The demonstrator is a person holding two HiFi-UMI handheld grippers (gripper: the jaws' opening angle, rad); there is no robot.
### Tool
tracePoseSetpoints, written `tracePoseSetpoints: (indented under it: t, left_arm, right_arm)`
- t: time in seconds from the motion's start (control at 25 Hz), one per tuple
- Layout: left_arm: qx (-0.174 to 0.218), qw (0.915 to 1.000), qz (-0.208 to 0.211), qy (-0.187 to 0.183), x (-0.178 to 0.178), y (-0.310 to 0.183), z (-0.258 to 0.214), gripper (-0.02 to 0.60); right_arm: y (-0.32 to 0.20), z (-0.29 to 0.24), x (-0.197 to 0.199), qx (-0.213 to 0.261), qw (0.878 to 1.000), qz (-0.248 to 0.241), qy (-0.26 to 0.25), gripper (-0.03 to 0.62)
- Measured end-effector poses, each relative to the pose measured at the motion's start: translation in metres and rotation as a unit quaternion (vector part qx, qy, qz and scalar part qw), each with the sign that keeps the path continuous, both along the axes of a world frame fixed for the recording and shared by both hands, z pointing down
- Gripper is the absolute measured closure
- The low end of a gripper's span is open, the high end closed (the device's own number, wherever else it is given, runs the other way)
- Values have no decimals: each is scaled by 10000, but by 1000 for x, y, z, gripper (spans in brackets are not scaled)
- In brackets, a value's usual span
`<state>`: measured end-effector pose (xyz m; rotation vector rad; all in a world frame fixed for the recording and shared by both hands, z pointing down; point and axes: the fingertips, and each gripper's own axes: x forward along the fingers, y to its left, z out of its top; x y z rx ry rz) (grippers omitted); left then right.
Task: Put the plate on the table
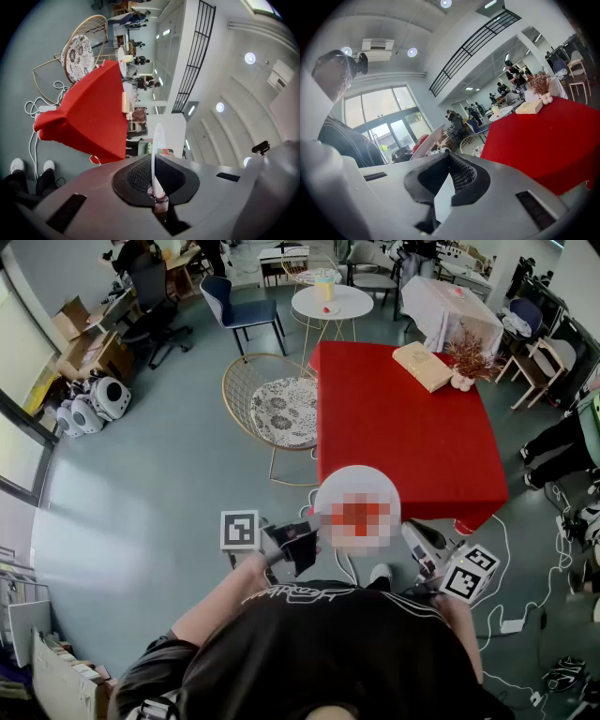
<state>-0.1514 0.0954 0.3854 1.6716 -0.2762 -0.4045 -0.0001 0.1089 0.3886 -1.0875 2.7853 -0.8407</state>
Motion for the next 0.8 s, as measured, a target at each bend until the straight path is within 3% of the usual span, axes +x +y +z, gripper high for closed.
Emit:
tracePoseSetpoints:
  t: [0.4,0.6,0.8]
  left_arm:
    - [-17,10000,5,29,-4,0,4,566]
    - [-4,10000,-3,83,-9,1,4,568]
    - [-8,9999,7,131,0,-3,5,567]
  right_arm:
    - [4,4,-6,-5,10000,38,-58,588]
    - [9,4,-14,4,9999,-41,142,588]
    - [8,3,-5,-28,10000,-50,-22,588]
